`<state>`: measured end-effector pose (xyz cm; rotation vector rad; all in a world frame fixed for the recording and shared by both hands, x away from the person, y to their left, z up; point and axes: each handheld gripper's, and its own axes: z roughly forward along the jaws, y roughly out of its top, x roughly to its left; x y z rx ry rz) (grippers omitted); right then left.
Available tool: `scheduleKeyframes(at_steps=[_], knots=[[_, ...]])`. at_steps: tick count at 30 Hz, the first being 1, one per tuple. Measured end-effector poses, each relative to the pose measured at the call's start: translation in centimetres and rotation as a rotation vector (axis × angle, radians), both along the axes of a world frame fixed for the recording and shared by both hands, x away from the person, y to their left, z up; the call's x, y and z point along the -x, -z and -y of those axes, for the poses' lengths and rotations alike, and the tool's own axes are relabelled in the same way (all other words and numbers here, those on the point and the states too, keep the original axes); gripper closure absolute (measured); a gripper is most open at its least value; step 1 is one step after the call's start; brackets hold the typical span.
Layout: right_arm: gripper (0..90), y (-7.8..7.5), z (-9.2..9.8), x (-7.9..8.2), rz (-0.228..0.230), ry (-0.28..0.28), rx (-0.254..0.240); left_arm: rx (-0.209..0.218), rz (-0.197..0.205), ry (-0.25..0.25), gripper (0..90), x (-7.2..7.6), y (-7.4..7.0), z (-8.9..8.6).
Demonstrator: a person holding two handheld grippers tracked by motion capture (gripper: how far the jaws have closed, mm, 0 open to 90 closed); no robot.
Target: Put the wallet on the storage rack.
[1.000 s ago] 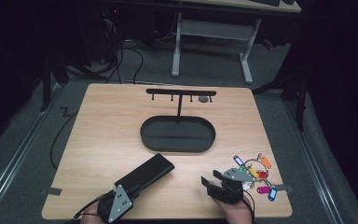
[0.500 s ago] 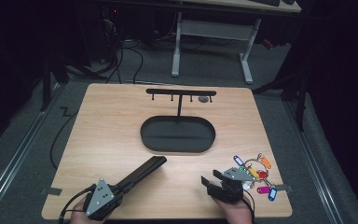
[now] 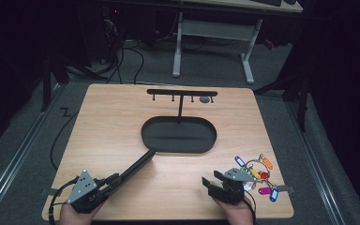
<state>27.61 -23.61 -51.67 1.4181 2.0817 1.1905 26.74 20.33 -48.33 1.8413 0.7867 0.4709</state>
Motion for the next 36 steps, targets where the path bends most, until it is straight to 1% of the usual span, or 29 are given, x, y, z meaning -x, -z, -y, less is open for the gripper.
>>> scheduleKeyframes(at_steps=[2, 4, 10, 17, 23, 25, 26, 27, 30, 32, 35, 36], knots=[[40.9, 0.0, 0.0, 0.0, 0.002, 0.000, 0.000, 0.021, -0.010, -0.011, 81.7, -0.3, 0.1, -0.4], [40.9, 0.0, 0.0, 0.0, 0.003, -0.001, 0.000, 0.031, -0.014, -0.014, 81.4, -0.5, 0.1, -0.6], [40.9, 0.1, 0.0, 0.0, -0.004, 0.000, 0.001, 0.050, -0.010, -0.033, 80.4, -0.8, 0.4, -1.1], [40.9, 0.0, 0.0, -0.1, -0.005, -0.003, 0.003, 0.068, -0.014, -0.064, 78.3, -1.2, 0.6, -1.8], [40.9, 0.1, 0.0, -0.1, -0.008, -0.004, 0.003, 0.069, -0.011, -0.073, 76.2, -1.2, 0.6, -2.0], [40.9, 0.1, 0.0, -0.1, -0.007, -0.004, 0.002, 0.063, -0.011, -0.077, 72.7, -1.3, 0.6, -2.0], [40.9, 0.1, 0.0, -0.1, -0.008, -0.002, 0.001, 0.052, -0.008, -0.086, 70.6, -1.2, 0.6, -2.0], [40.9, 0.1, 0.0, -0.1, -0.008, -0.002, 0.000, 0.040, -0.003, -0.090, 69.4, -1.2, 0.7, -1.9], [41.1, 0.1, 0.0, -0.1, -0.008, -0.004, 0.001, 0.033, -0.007, -0.089, 65.7, -1.3, 0.8, -1.9], [41.8, 0.0, 0.0, 0.0, -0.007, -0.006, 0.000, 0.018, -0.002, -0.093, 63.6, -1.3, 0.8, -1.7], [43.1, -0.2, 0.1, 0.1, -0.003, -0.013, -0.006, -0.008, 0.002, -0.090, 59.2, -1.4, 0.9, -1.6], [43.1, -0.3, 0.1, 0.1, 0.001, -0.017, -0.003, -0.027, 0.005, -0.087, 57.7, -1.4, 1.0, -1.5]])
